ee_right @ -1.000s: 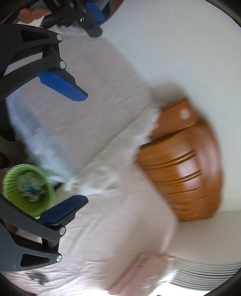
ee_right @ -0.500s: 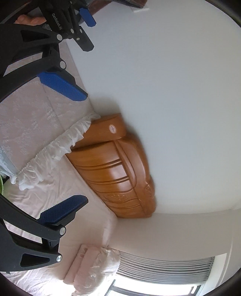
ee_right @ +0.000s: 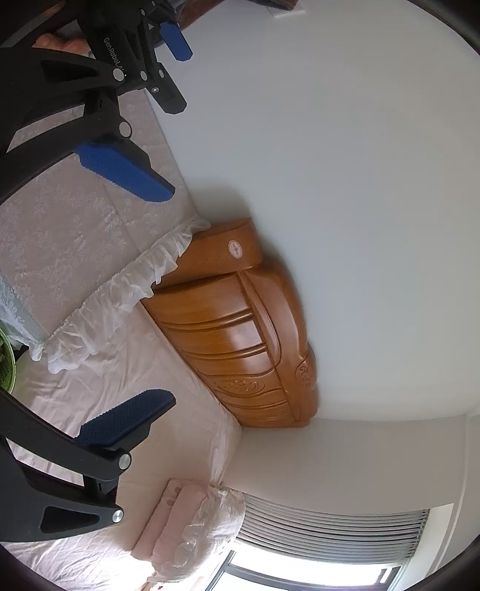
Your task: Collect trash
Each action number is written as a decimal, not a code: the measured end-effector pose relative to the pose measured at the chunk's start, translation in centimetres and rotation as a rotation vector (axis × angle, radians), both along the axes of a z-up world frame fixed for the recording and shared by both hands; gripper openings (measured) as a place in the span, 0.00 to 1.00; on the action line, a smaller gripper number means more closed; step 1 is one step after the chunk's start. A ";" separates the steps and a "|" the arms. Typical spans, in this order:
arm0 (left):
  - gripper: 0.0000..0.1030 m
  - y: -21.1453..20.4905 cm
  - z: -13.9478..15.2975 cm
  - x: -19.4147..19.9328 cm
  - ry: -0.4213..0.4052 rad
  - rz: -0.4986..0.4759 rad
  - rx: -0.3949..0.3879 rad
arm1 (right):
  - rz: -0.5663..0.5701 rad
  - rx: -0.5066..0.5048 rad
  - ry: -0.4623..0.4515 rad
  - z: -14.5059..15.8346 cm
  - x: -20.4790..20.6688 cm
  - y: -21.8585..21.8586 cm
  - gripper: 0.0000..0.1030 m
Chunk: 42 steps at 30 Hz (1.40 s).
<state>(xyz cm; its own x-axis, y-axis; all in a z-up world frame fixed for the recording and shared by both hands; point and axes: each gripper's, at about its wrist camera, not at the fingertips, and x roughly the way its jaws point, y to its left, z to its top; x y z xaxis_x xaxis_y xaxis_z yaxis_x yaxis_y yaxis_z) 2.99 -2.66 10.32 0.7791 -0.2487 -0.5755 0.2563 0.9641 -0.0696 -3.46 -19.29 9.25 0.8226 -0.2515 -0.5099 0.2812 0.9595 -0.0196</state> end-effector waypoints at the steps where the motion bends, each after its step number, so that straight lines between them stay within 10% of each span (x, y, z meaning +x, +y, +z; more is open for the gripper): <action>1: 0.92 0.0 0.0 0.1 0.002 -0.003 -0.001 | 0.000 0.003 0.001 0.0 0.0 0.0 0.98; 42: 0.92 0.1 -0.5 0.2 0.032 0.003 -0.001 | -0.010 0.024 0.011 -0.4 0.4 0.3 0.98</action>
<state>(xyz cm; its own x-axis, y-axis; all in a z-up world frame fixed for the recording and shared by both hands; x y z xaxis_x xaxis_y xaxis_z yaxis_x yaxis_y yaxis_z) 3.19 -2.55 9.82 0.7609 -0.2470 -0.6000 0.2514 0.9647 -0.0783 -3.08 -18.99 8.81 0.8145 -0.2473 -0.5249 0.2906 0.9568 0.0002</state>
